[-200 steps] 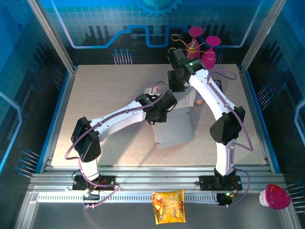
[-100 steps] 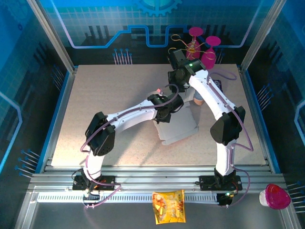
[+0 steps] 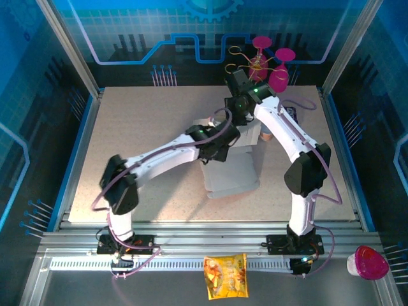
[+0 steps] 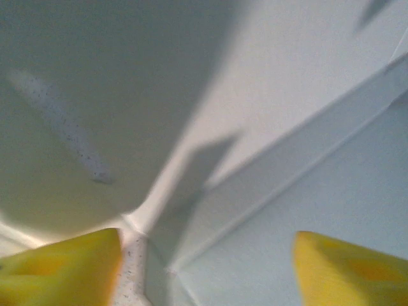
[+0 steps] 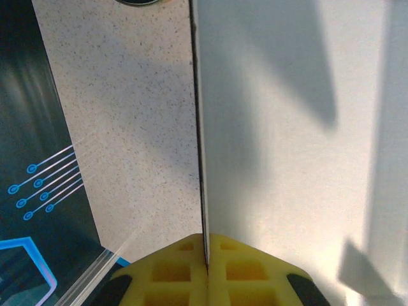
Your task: Fold the paper box
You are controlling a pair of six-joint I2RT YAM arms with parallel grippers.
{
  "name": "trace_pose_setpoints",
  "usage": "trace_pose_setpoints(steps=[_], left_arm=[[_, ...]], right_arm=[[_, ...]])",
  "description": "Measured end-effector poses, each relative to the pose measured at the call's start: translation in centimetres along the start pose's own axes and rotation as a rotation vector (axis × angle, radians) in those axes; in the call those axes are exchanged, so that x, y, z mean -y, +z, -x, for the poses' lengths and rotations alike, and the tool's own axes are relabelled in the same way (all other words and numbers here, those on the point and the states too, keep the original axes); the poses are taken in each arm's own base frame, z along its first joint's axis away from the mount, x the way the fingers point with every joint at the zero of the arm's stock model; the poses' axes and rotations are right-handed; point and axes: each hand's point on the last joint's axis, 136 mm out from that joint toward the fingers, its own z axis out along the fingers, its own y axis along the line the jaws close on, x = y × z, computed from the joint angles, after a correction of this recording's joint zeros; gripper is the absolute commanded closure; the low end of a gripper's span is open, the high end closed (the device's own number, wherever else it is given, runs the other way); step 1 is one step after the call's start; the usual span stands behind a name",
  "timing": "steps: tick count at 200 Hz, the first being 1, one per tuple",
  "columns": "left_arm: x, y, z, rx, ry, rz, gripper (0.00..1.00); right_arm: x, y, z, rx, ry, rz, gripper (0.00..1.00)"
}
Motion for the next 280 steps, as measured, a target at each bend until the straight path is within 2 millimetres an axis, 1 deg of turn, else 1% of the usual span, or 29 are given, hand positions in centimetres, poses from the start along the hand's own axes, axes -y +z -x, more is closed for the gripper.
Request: trace_pose_setpoints(steps=[15,16,21,33,45,54,60,67,75,87,97,105,124,141,156,170,187,198,214,232,250,261,280], left_arm=[[-0.2,-4.3,1.9,0.086,-0.050,-0.106,0.17],[-0.2,-4.9,2.1,0.097,-0.058,-0.121,0.17],[-0.4,-6.5,2.7,0.125,-0.074,-0.159,0.18],[-1.4,-10.2,4.1,0.196,-0.119,-0.244,0.20],[-3.2,-12.7,5.1,0.246,-0.152,-0.290,0.25],[-4.7,-13.6,5.5,0.265,-0.175,-0.308,0.28],[-5.7,-13.7,5.7,0.270,-0.181,-0.314,0.30],[-6.6,-13.5,5.7,0.264,-0.183,-0.315,0.33],[-7.7,-12.8,5.6,0.246,-0.182,-0.309,0.36],[-8.4,-11.4,5.4,0.205,-0.162,-0.304,0.38],[-8.3,-10.2,5.0,0.167,-0.126,-0.309,0.39],[-7.8,-9.3,4.6,0.134,-0.097,-0.320,0.40],[-6.8,-6.7,3.1,0.050,-0.039,-0.335,0.40],[-6.9,-4.9,1.8,-0.006,-0.017,-0.316,0.45],[-7.1,-3.9,1.0,-0.035,-0.002,-0.303,0.48],[-7.2,-3.3,0.2,-0.056,0.003,-0.295,0.49],[-7.5,-2.8,-0.4,-0.069,0.004,-0.282,0.45],[-7.7,-2.4,-0.7,-0.074,0.003,-0.271,0.46],[-7.9,-2.0,-1.1,-0.079,0.002,-0.261,0.54],[-8.1,-1.9,-1.3,-0.077,0.004,-0.256,0.70],[-8.3,-1.8,-1.2,-0.067,-0.010,-0.241,0.74],[-8.5,-1.8,-1.0,-0.057,-0.017,-0.230,0.80],[-8.9,-1.7,-0.7,-0.038,-0.032,-0.206,0.97]], right_arm=[[0.3,0.2,-0.3,-0.005,-0.010,0.003,1.00],[0.3,0.2,-0.3,-0.005,-0.011,0.003,1.00],[0.4,0.3,-0.3,-0.007,-0.012,0.004,1.00],[0.5,0.5,-0.6,-0.010,-0.021,0.004,1.00],[0.5,0.6,-0.8,-0.014,-0.031,0.008,1.00],[0.4,0.6,-1.0,-0.018,-0.037,0.014,1.00],[0.3,0.6,-1.1,-0.020,-0.040,0.018,1.00],[0.3,0.6,-1.4,-0.024,-0.047,0.024,1.00],[0.2,0.6,-1.6,-0.028,-0.054,0.029,1.00],[0.2,0.6,-1.9,-0.032,-0.063,0.031,1.00],[0.2,0.6,-2.1,-0.035,-0.070,0.034,1.00],[0.3,0.5,-2.4,-0.039,-0.075,0.034,1.00],[0.4,0.5,-2.8,-0.045,-0.085,0.034,1.00],[0.4,0.6,-2.7,-0.040,-0.093,0.034,1.00],[0.5,0.6,-2.7,-0.039,-0.097,0.034,1.00],[0.4,0.6,-2.9,-0.047,-0.098,0.036,1.00],[0.3,0.7,-2.9,-0.049,-0.098,0.040,1.00],[0.3,0.7,-2.9,-0.049,-0.098,0.041,1.00],[0.3,0.7,-2.9,-0.050,-0.098,0.041,1.00],[0.3,0.7,-3.0,-0.055,-0.098,0.040,1.00],[0.3,0.7,-3.1,-0.061,-0.098,0.041,1.00],[0.2,0.7,-3.2,-0.064,-0.098,0.044,1.00],[0.0,0.7,-3.4,-0.071,-0.098,0.052,1.00]])
